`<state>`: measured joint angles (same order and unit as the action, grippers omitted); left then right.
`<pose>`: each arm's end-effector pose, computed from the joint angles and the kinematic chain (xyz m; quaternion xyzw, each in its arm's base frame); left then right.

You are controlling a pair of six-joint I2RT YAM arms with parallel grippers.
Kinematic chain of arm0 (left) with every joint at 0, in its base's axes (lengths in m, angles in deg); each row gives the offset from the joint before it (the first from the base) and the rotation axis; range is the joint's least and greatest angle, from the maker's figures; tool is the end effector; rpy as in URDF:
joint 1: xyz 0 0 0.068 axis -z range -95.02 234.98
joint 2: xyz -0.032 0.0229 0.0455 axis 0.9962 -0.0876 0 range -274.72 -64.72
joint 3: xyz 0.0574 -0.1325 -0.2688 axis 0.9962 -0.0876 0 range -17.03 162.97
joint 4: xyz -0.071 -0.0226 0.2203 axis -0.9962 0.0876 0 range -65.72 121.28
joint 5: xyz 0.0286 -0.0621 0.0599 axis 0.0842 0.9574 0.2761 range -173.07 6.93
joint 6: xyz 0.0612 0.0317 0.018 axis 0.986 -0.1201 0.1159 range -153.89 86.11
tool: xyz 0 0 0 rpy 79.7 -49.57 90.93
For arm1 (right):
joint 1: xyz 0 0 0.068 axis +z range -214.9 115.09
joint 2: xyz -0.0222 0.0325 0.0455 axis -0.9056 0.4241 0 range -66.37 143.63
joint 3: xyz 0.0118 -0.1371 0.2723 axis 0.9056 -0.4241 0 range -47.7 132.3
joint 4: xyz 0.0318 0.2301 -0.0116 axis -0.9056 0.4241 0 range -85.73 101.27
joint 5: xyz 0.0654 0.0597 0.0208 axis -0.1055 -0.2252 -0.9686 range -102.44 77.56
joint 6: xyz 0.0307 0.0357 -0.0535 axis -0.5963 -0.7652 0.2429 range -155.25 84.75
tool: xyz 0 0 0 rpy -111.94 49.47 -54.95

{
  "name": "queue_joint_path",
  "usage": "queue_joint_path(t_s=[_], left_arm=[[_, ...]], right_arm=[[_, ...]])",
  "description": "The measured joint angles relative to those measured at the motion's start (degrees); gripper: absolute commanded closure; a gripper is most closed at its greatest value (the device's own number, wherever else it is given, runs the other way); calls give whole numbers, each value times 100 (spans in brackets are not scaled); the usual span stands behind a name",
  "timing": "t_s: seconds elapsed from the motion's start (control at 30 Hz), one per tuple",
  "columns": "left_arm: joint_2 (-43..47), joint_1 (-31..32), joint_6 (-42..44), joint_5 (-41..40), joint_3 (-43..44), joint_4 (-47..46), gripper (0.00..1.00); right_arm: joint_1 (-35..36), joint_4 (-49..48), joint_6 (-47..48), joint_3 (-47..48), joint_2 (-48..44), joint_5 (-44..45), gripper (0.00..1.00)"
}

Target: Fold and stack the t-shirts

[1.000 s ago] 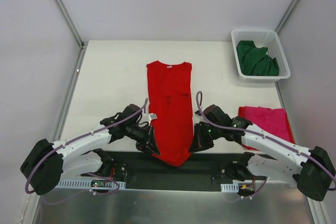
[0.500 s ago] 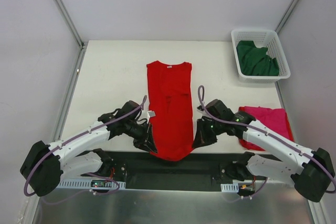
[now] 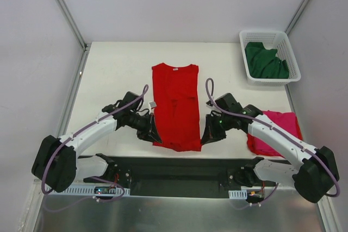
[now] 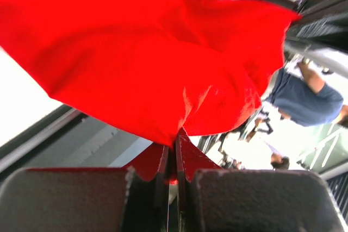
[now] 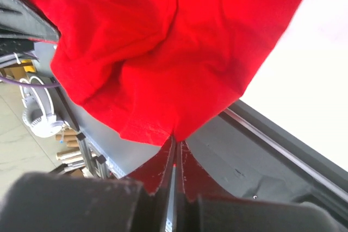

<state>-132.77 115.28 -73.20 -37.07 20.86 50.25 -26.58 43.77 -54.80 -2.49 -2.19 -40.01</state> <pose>0.1410 -0.1313 0.2385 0.0443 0.8868 -0.4599 0.0067 0.1230 0.1317 0.2608 -0.2163 0.9116 0.3283 0.1200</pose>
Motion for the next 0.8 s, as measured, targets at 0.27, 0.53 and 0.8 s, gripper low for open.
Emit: queue_joint_path(t_s=[0.27,0.53,0.8], left_arm=[[-264,-457,315,11,337,90,100],[-743,-737,577,15,702,179,100],[-1296,-1145,767,15,1198,199,100]], right_arm=[[-428,26,374,341,446,-142,99],[-820,48,715,824,1032,-254,99],[-1143,55,918,1460,1646,-341,99]])
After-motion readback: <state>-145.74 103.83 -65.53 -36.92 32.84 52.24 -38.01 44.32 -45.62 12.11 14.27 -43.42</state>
